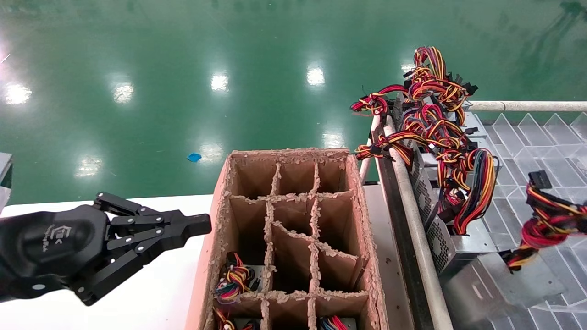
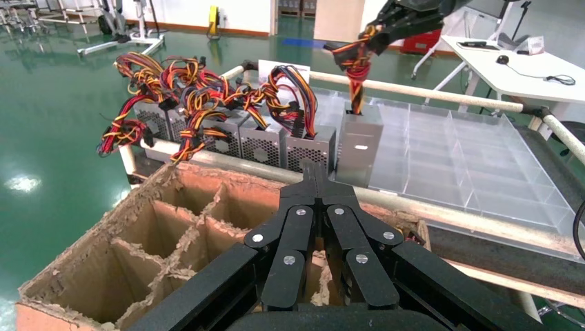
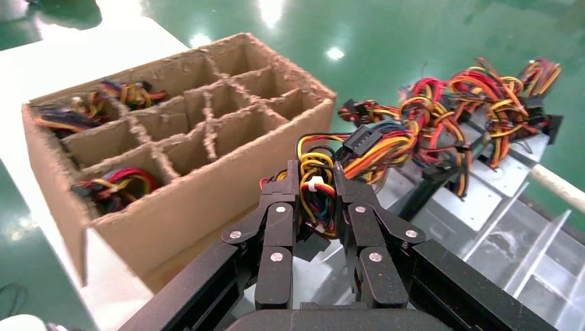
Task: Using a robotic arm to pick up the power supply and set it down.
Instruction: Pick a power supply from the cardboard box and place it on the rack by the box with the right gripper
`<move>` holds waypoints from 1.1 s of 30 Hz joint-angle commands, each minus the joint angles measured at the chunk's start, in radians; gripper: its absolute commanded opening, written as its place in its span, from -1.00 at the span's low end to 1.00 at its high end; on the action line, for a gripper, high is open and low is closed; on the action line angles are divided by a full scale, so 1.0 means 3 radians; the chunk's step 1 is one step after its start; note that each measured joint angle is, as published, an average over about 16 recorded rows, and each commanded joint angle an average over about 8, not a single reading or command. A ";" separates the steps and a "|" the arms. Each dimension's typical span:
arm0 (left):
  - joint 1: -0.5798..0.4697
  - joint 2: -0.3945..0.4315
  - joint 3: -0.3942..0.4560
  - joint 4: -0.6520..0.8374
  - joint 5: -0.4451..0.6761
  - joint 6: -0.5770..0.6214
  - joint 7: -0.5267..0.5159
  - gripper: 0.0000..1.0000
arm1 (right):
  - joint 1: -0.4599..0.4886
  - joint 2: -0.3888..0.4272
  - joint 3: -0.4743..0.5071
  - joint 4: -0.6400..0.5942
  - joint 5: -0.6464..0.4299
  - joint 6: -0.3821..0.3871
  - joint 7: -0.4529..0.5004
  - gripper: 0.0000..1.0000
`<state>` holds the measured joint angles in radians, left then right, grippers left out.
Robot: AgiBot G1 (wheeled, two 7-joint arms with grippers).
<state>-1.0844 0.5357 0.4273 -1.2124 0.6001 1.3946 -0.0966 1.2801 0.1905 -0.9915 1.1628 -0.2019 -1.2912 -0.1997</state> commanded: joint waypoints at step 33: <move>0.0000 0.0000 0.0000 0.0000 0.0000 0.0000 0.0000 -1.00 | -0.0099 -0.0170 0.0118 0.0245 -0.0424 0.0281 0.0362 1.00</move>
<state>-1.0844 0.5357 0.4273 -1.2124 0.6001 1.3946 -0.0966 1.2499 0.1406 -0.9579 1.2362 -0.3286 -1.2068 -0.0930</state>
